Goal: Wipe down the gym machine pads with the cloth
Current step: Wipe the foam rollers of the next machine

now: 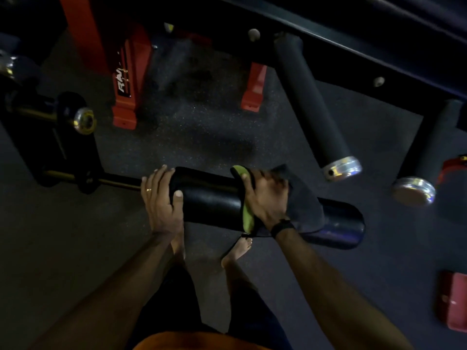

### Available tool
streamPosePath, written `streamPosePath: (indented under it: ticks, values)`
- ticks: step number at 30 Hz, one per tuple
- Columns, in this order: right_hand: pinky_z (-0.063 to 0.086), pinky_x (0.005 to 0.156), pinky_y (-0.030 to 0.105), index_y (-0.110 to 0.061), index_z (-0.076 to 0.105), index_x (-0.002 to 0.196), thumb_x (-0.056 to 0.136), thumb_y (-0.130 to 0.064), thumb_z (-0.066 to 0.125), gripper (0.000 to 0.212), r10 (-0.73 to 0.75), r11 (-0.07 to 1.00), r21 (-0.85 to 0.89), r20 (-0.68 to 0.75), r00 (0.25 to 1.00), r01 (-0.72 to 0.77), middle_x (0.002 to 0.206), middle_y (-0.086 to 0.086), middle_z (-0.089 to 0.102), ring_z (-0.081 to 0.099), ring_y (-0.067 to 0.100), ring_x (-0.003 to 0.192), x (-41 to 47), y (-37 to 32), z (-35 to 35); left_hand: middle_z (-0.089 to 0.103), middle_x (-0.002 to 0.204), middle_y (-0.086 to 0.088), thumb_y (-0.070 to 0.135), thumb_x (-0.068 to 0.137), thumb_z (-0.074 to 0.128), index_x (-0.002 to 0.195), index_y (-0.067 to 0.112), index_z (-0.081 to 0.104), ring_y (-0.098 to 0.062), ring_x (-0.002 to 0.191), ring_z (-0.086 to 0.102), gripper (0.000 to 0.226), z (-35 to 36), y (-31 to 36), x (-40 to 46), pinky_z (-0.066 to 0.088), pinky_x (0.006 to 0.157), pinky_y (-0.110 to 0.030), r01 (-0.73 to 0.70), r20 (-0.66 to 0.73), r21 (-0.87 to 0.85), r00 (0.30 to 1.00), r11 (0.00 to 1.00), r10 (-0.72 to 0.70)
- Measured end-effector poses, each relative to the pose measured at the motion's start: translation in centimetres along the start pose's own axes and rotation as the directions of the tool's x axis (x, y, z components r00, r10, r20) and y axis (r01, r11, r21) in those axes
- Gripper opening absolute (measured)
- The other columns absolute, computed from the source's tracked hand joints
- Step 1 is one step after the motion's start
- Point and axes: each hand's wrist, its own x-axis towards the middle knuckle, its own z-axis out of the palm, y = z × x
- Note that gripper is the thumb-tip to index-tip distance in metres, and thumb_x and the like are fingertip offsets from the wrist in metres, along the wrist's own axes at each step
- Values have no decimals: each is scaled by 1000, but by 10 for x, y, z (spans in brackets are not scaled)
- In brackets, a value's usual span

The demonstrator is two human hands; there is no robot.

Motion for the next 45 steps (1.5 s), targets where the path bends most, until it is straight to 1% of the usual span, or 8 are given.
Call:
streamPosePath:
  ticks: [7,13,20,25,28,34,38,45]
  values:
    - [39,89,44,-24,60,116,105,-46,29,40,-178,984,5,23,984,178,110,4,64,57,26,101,10,-113,31,42,153,-15,35,100,33,141,6,49,-30,142,37,53,-4,-11,-1,16,121,-55,-46,76,38,996,998,43]
    - [43,95,51,-17,65,116,104,-45,36,42,-93,995,-18,154,984,97,113,11,66,61,31,103,32,-141,31,30,157,-20,33,103,30,133,3,50,-33,145,29,46,-5,-14,-5,18,121,-54,-33,87,57,996,998,28]
    - [41,96,41,-16,56,133,95,-67,45,64,24,993,83,555,832,-84,136,11,59,56,34,123,81,-125,21,22,157,-17,39,105,25,142,11,42,-35,145,26,50,-22,-14,-10,27,113,-63,-87,196,62,978,994,73]
    - [42,82,40,-15,66,108,100,-53,40,47,-114,991,94,215,970,96,106,14,70,64,34,98,32,-116,25,33,154,-12,37,102,33,138,7,42,-31,141,34,48,-26,-12,-20,26,117,-51,-71,160,-24,984,997,74]
    - [41,94,48,-20,55,129,100,-53,35,48,-192,981,-24,-58,980,191,120,13,59,56,32,108,-23,-107,37,54,133,-13,32,100,38,118,5,54,-30,124,51,37,-21,5,-9,38,105,-54,95,-30,-158,994,983,-101]
    - [40,95,51,-24,57,126,99,-55,37,46,-161,986,-44,-67,985,159,119,7,60,56,29,106,-20,-109,39,60,98,-9,34,99,28,95,15,61,-25,113,47,38,-3,39,22,19,99,-34,468,-37,-134,878,873,-477]
    - [41,79,40,-25,68,105,92,-61,45,45,-115,993,-13,18,993,115,99,2,69,63,27,90,11,-108,29,65,91,-21,38,99,27,87,3,63,-33,103,54,51,1,35,22,26,100,-48,411,-108,19,907,912,-407]
    - [40,95,45,-27,72,103,91,-70,26,64,-18,999,41,-63,998,21,101,2,71,64,29,97,-2,-42,23,66,117,-22,25,104,38,120,8,68,-33,119,51,38,-4,41,21,19,105,-41,395,-73,116,919,911,-389]
